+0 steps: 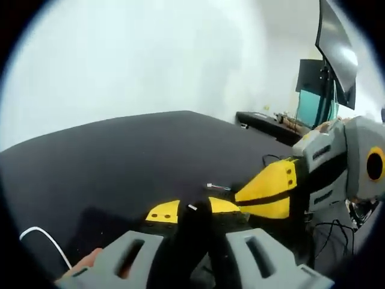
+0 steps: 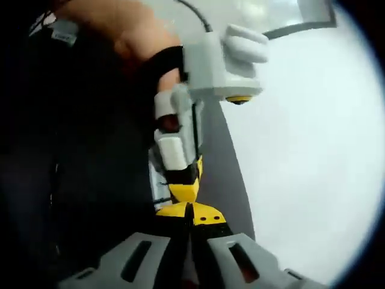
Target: Grab the wires, straighten them and put them on the rack
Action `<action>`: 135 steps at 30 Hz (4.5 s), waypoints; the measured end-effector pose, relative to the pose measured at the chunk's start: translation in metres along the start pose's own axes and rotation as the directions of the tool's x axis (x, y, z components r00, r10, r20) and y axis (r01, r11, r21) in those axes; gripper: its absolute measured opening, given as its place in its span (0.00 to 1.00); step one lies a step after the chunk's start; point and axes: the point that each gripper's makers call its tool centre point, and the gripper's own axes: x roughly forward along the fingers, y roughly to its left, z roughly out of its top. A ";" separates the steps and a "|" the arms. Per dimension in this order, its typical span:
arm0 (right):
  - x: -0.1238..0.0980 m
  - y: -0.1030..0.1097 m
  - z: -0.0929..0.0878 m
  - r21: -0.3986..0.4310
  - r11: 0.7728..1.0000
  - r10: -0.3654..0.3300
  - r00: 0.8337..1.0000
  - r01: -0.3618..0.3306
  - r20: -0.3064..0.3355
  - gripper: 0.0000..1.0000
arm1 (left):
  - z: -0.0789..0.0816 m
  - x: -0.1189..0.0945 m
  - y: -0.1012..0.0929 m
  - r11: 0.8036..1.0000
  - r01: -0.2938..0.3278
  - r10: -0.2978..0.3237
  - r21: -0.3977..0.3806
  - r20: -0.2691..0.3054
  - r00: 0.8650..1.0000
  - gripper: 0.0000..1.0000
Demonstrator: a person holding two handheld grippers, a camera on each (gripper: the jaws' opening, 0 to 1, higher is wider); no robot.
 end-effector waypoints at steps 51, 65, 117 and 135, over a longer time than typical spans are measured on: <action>0.001 0.011 -0.020 0.608 0.793 0.022 0.999 -0.036 0.031 0.00 | 0.001 -0.001 0.001 1.000 0.001 -0.001 0.000 0.018 1.000 0.17; 0.002 0.017 -0.018 0.423 0.906 0.009 0.999 0.007 -0.036 0.00 | 0.001 -0.002 0.002 1.000 -0.015 0.015 0.009 0.019 1.000 0.18; -0.016 0.006 -0.023 0.786 0.618 0.007 0.999 0.025 -0.037 0.01 | 0.009 -0.026 -0.025 0.644 0.117 -0.140 0.756 -0.034 0.990 0.10; -0.011 0.013 -0.019 0.801 0.599 -0.012 1.000 0.008 -0.001 0.01 | 0.008 -0.025 -0.018 0.465 0.042 -0.015 0.884 -0.040 0.999 0.06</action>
